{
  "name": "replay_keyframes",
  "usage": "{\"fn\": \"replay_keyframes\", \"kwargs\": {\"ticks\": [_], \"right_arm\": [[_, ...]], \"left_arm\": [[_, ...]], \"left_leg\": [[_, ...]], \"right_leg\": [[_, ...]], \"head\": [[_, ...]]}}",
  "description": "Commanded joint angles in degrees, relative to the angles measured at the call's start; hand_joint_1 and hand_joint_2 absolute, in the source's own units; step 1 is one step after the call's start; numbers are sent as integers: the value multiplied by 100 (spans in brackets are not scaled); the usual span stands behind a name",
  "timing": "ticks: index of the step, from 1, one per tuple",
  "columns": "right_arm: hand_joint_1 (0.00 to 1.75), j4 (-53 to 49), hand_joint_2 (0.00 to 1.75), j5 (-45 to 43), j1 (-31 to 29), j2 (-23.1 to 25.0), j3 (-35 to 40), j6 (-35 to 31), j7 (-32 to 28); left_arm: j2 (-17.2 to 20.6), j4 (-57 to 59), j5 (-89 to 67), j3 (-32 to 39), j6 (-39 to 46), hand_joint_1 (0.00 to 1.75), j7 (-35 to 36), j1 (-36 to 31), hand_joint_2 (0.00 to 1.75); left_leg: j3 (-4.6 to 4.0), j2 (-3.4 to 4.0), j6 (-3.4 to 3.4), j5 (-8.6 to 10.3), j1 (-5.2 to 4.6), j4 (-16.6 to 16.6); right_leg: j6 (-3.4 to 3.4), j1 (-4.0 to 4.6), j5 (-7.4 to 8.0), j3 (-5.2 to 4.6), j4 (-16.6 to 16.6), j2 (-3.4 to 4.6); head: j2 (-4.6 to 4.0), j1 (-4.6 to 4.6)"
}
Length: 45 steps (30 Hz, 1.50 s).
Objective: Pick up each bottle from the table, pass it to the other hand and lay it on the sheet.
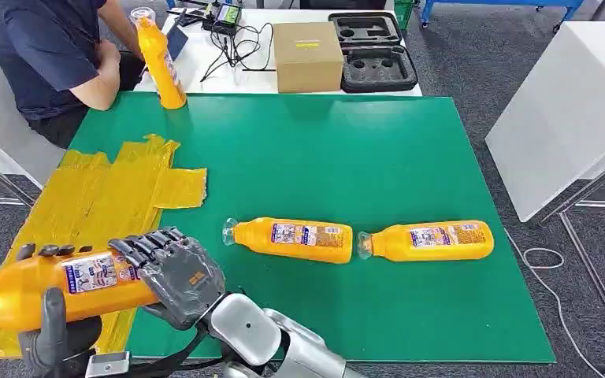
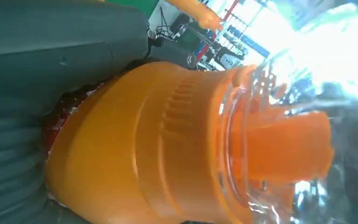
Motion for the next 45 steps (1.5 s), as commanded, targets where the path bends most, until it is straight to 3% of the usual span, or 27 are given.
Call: {"fn": "replay_keyframes", "kwargs": {"ticks": [1,6,9,11,12,19,39,42,45], "right_arm": [[175,232,175,149,509,-65,408,427,-202],[175,225,175,179,508,-65,387,432,-213],[175,138,175,540,615,-83,170,-46,-32],[0,-162,175,718,770,-172,-98,-358,-72],[0,-454,0,640,905,-243,-322,-411,-88],[0,-2129,0,243,1637,-616,-1719,-581,-284],[0,-2275,0,243,1871,-722,-1832,-759,-371],[0,-2716,0,191,2063,-1032,-1896,-957,-268],[0,-3137,0,162,2379,-1196,-2056,-1148,-215]], "left_arm": [[-144,-640,-46,172,145,175,-21,-143,175],[-144,-671,-166,189,246,175,-87,-123,175],[-144,-866,-352,223,386,175,-216,31,175],[-144,-935,-358,285,344,175,-234,162,175],[-144,-935,-369,339,334,175,-261,226,175],[-144,-509,-695,707,185,175,-428,109,175],[-144,-446,-920,808,374,175,-547,7,175],[-113,-428,-2613,1118,1510,175,-1257,-227,175],[232,281,-4916,958,3195,175,-1620,-711,175]], "left_leg": [[18,-11,-9,-4,8,-7],[25,-17,-11,-4,8,-11],[28,-15,-12,-5,9,-12],[16,-12,-7,-2,7,-9],[31,-16,-12,-8,10,-12],[11,-24,-6,-1,2,-8],[17,-10,-6,-5,2,-7],[16,-15,-6,-3,1,-8],[16,-35,-6,2,-1,-12]], "right_leg": [[-4,9,-6,26,-13,-17],[-6,8,-8,34,-15,-23],[-6,10,-8,36,-17,-21],[-4,8,-4,23,-14,-16],[-6,10,-11,40,-18,-24],[-2,2,-7,21,-10,-26],[-3,2,-5,21,-10,-14],[-3,1,-5,22,-11,-20],[-3,0,-6,27,-14,-37]], "head": [[0,0],[0,0],[0,2],[0,2],[0,0],[0,0],[0,-2],[0,-2],[0,-2]]}}
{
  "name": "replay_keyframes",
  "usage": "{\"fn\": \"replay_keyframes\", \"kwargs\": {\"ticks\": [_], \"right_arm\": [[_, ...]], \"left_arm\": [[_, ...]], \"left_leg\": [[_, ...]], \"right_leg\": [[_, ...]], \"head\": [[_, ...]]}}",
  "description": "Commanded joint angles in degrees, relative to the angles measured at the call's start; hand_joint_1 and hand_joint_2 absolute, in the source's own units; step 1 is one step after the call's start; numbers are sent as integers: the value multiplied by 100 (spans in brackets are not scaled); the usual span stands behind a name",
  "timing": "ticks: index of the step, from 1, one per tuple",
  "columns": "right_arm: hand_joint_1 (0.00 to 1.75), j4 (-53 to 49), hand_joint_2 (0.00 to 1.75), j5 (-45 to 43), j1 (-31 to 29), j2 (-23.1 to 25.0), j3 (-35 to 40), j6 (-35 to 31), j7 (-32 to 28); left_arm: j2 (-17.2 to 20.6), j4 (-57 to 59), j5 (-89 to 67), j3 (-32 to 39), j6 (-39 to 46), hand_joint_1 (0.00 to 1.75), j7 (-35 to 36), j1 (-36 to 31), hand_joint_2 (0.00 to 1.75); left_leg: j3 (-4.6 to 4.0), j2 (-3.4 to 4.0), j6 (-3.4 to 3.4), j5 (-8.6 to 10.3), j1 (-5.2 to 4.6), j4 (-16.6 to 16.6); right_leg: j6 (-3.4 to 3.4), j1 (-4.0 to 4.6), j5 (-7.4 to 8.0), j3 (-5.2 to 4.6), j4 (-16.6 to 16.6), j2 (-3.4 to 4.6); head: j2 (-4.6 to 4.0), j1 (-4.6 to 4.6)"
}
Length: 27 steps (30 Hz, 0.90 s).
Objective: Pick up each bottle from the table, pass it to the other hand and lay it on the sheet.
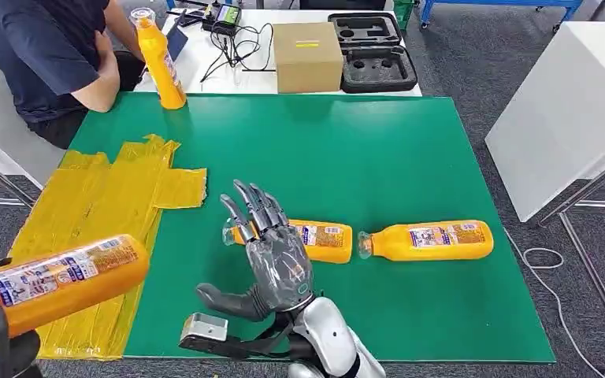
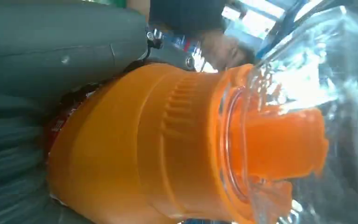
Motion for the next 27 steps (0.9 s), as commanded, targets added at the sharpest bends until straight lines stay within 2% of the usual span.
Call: {"fn": "replay_keyframes", "kwargs": {"ticks": [1,2,4,5,7,8,11,15,23,27], "right_arm": [[0,-885,0,-87,695,-564,-203,-454,163],[0,-909,0,-142,737,-595,-227,-532,165],[0,-934,0,-206,828,-675,-263,-655,150],[0,-941,0,-257,860,-712,-242,-662,117],[0,-976,0,-307,927,-753,-225,-692,85],[0,-998,0,-337,945,-771,-210,-668,75],[0,-1048,0,-419,963,-809,-194,-522,91],[0,-1109,0,-473,931,-849,-228,-464,47],[0,-1078,0,-624,1107,-1151,-166,-751,-198],[0,-1147,0,-690,1113,-1263,-71,-858,-222]], "left_arm": [[527,1529,-4288,59,3073,175,-732,-1142,175],[658,1970,-4949,-34,3491,175,-610,-1410,175],[939,3229,-6251,-330,4237,175,-218,-2163,175],[808,3526,-7199,-69,4237,175,-64,-2448,175],[556,4200,-8066,313,4237,175,-143,-2936,175],[469,4410,-8265,490,4237,175,-207,-3082,175],[393,4498,-9097,777,4237,175,-246,-3224,175],[509,4765,-9582,724,4237,175,121,-3290,175],[1013,5349,-10165,-671,4237,175,1302,-3202,175],[1526,6099,-10165,-1998,4237,175,2506,-3496,175]], "left_leg": [[31,-41,-12,1,4,-17],[19,-39,-7,7,-3,-18],[39,-72,-12,16,-4,-32],[37,-70,-9,21,-7,-35],[40,-72,-9,19,-2,-27],[44,-83,-11,22,-1,-27],[45,-48,-7,18,0,-23],[37,-17,-5,10,2,-11],[27,-19,-7,8,0,-9],[9,-36,-7,15,0,-5]], "right_leg": [[-5,5,-13,48,-19,-50],[-3,-3,-7,30,-14,-43],[-5,-3,-9,53,-29,-79],[-3,-6,-4,47,-30,-78],[-4,1,-5,50,-29,-80],[-5,2,-5,59,-31,-95],[1,2,4,56,-30,-62],[-4,4,13,45,-15,-29],[-6,3,12,33,-15,-31],[-3,3,11,25,-11,-48]], "head": [[0,-2],[0,0],[0,-6],[0,-4],[0,-2],[0,-4],[0,-4],[0,7],[0,-4],[0,0]]}}
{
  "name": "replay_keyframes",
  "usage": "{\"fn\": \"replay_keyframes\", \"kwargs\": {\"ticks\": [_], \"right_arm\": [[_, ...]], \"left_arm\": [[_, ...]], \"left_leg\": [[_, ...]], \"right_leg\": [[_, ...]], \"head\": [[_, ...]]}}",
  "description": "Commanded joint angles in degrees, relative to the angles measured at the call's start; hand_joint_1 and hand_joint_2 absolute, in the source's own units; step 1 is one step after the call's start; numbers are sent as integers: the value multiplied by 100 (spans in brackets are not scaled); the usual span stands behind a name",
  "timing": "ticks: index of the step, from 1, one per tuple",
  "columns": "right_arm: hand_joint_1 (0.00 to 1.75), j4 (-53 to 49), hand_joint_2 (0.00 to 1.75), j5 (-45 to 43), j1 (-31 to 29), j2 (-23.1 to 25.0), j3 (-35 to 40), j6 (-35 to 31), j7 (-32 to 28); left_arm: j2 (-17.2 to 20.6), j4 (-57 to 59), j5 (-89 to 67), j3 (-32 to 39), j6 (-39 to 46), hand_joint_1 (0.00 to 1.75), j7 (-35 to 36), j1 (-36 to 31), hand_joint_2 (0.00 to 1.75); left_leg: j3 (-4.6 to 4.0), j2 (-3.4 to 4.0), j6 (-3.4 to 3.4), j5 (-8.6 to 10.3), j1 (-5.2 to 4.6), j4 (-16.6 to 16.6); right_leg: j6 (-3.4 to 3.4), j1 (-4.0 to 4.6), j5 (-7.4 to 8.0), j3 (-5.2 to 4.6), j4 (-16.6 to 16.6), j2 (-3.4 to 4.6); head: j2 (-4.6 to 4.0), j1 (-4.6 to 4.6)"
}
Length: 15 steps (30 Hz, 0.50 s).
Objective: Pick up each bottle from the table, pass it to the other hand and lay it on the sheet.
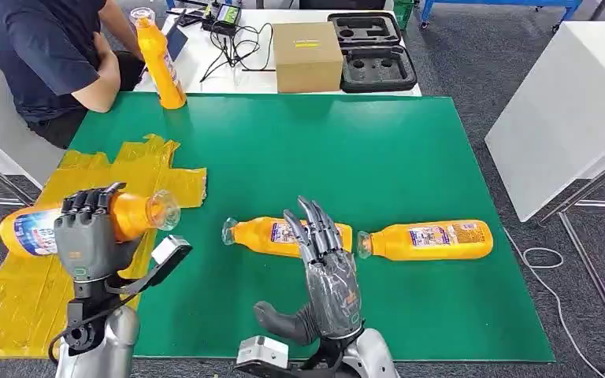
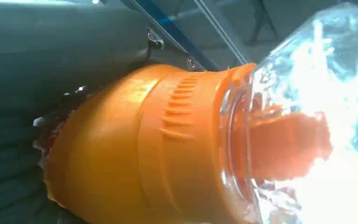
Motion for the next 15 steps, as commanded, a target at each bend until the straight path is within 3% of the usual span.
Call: {"fn": "replay_keyframes", "kwargs": {"ticks": [1,6,8,11,15], "right_arm": [[0,-27,0,-134,78,-499,197,-221,-45],[0,-31,0,-193,63,-583,243,-275,-33],[0,-33,0,-229,11,-592,265,-236,-20],[0,-90,0,-244,-10,-563,218,-199,-37],[0,-215,0,-252,-26,-541,172,-92,-14]], "left_arm": [[943,1695,-56,-2146,18,175,1486,-609,175],[1165,2478,-56,-2654,18,175,1796,-711,175],[1217,2999,31,-3249,18,175,2266,-1070,175],[1229,3591,-56,-3254,18,175,2239,-1153,175],[1412,4089,-56,-3763,18,175,2543,-1308,175]], "left_leg": [[17,-29,-9,5,0,-10],[31,-18,-12,-1,3,-13],[38,-14,-14,-4,4,-14],[41,-5,-16,-8,5,-11],[19,2,-8,-2,1,-6]], "right_leg": [[-3,0,-6,26,-10,-36],[-5,3,-7,41,-15,-27],[-7,5,-9,46,-15,-24],[-9,6,-10,46,-12,-16],[-4,2,-2,21,-6,-3]], "head": [[0,0],[0,2],[0,0],[0,-2],[0,0]]}}
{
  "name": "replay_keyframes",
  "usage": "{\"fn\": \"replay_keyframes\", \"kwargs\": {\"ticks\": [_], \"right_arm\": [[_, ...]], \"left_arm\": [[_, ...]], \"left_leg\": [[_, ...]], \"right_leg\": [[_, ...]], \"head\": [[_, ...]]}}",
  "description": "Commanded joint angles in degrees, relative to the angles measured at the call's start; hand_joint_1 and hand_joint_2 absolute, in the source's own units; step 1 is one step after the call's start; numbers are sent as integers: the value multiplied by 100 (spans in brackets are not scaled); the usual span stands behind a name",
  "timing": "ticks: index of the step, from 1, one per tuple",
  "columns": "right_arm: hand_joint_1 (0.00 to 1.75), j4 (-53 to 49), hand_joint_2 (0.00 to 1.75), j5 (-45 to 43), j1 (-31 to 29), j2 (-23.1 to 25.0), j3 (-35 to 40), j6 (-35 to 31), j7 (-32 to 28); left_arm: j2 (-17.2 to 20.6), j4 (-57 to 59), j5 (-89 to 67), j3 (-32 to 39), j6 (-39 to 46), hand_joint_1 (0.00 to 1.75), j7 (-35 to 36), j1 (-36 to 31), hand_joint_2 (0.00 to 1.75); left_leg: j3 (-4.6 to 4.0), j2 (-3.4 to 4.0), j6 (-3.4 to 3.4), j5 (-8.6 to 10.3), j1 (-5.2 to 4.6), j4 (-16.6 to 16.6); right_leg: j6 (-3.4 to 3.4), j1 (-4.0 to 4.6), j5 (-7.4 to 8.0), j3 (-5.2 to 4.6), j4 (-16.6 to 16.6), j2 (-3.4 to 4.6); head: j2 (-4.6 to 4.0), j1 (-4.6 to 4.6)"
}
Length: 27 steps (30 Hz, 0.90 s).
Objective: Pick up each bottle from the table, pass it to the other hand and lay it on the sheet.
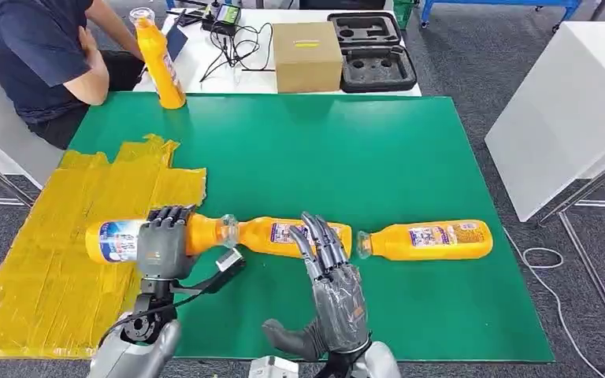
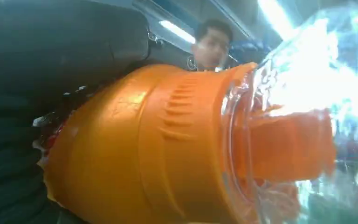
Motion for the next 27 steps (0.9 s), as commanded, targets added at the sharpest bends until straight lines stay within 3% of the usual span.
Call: {"fn": "replay_keyframes", "kwargs": {"ticks": [1,7,14,27], "right_arm": [[0,-151,0,-56,-147,-193,14,114,44],[0,-131,0,-45,-135,-201,23,86,47],[0,-42,0,-80,-125,-261,114,55,31],[0,-24,0,-80,-179,-206,122,100,45]], "left_arm": [[488,1852,-8,-1188,15,175,323,-650,175],[559,2246,-8,-1443,15,175,551,-865,175],[853,2519,-8,-1191,15,175,638,-964,175],[923,2703,-8,-1176,15,175,781,-961,175]], "left_leg": [[15,4,-8,-3,5,-5],[18,-3,-12,-5,8,-2],[21,8,-14,-8,10,-3],[33,19,-11,-6,7,-7]], "right_leg": [[-4,5,-2,16,-6,-2],[-5,8,-5,21,-7,-9],[-8,10,-5,22,-7,1],[-6,6,0,31,-6,14]], "head": [[2,0],[2,0],[2,0],[2,0]]}}
